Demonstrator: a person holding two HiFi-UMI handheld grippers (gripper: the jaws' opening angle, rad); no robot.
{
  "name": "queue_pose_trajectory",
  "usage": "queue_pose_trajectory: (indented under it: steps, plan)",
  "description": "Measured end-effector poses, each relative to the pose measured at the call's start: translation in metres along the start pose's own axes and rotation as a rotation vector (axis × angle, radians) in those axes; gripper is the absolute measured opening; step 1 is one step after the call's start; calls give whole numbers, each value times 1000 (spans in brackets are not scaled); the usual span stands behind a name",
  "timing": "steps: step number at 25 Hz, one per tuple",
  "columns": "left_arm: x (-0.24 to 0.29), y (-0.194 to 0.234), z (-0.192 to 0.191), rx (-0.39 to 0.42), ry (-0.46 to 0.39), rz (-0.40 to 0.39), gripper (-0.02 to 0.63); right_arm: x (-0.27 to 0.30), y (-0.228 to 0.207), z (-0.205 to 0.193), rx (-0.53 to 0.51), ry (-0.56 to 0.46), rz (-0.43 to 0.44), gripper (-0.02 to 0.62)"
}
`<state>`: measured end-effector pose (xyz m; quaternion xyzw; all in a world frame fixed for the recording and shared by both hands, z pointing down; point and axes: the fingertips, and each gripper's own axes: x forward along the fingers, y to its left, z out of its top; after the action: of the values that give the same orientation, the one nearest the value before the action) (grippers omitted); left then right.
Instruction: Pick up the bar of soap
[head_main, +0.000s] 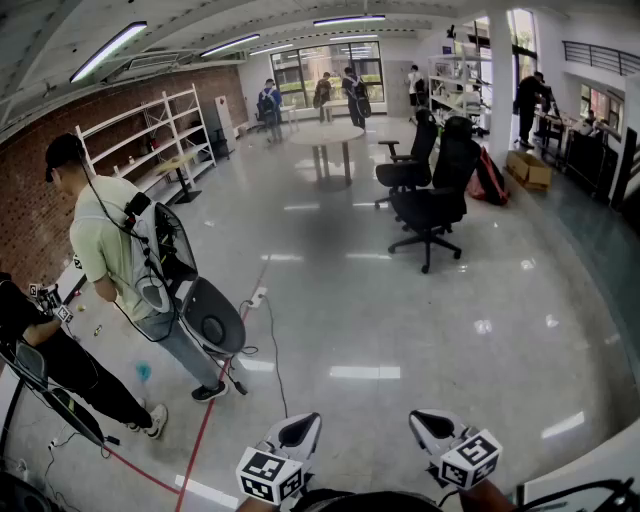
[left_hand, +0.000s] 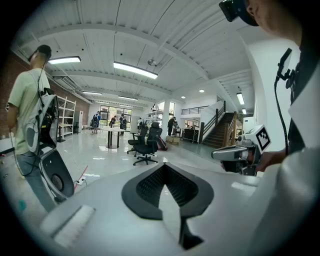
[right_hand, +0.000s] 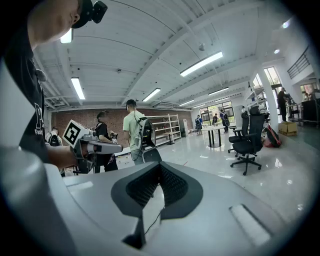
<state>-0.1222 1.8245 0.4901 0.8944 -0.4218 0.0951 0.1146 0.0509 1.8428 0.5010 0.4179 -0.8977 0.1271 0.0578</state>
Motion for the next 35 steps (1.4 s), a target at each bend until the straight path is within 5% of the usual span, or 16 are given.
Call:
queue_pose_trajectory:
  steps: [3, 8, 17, 35]
  plan:
    - [5, -1, 3, -1, -4, -4, 8, -1, -4, 2, 0, -5, -4, 5]
    - [10, 0, 6, -123, -27, -16, 8, -13, -12, 0, 14, -8, -21, 5]
    - [10, -5, 16, -30, -20, 10, 8, -15, -23, 1, 37, -32, -36, 5]
    - [32, 9, 7, -37, 29, -13, 8, 0, -40, -13, 89, 10, -62, 5]
